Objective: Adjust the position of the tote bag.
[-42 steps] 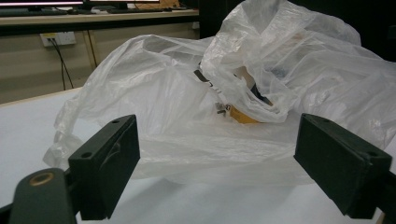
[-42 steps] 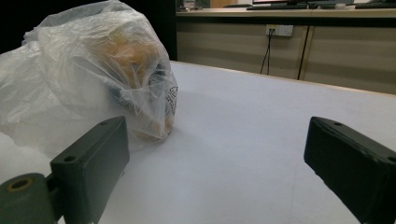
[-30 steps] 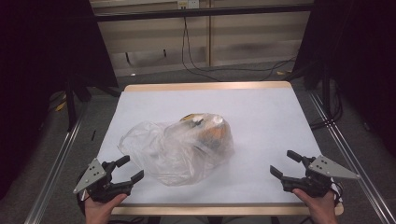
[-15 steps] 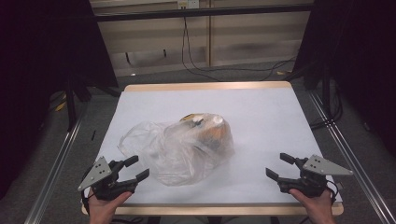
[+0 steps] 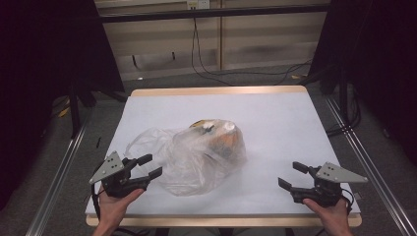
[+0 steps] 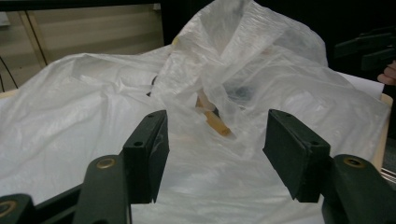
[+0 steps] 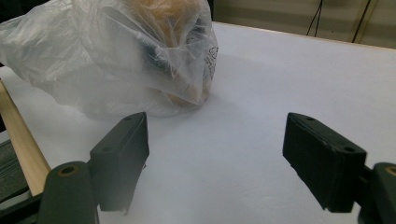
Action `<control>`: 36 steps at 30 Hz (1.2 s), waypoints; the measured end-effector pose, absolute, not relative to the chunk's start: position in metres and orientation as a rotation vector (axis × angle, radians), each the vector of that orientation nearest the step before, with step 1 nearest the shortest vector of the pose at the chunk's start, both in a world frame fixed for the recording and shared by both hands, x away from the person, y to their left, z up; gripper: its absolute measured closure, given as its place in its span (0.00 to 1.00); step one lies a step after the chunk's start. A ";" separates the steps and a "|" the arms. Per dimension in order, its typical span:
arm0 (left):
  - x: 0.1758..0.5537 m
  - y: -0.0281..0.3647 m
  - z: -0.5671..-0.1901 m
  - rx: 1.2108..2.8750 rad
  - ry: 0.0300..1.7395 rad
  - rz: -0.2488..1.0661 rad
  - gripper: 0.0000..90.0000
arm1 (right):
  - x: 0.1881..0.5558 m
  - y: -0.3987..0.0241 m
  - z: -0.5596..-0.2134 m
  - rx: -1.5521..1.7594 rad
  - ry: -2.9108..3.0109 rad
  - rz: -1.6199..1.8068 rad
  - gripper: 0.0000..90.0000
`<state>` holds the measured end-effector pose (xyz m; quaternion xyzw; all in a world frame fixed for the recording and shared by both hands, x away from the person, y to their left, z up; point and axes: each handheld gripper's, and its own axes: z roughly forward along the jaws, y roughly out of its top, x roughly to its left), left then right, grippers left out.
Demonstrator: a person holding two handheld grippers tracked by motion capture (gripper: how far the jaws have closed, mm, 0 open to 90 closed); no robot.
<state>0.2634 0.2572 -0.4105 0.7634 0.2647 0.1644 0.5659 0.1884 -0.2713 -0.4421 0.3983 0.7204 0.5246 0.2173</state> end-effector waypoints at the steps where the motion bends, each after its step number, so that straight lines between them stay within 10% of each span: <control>1: 0.266 0.257 -0.409 1.799 0.628 0.401 0.45 | 0.189 -0.271 -0.442 1.102 1.997 1.452 0.25; 36: 0.303 0.239 -0.426 1.903 0.646 0.316 0.50 | 0.194 -0.271 -0.446 1.117 2.049 1.433 0.23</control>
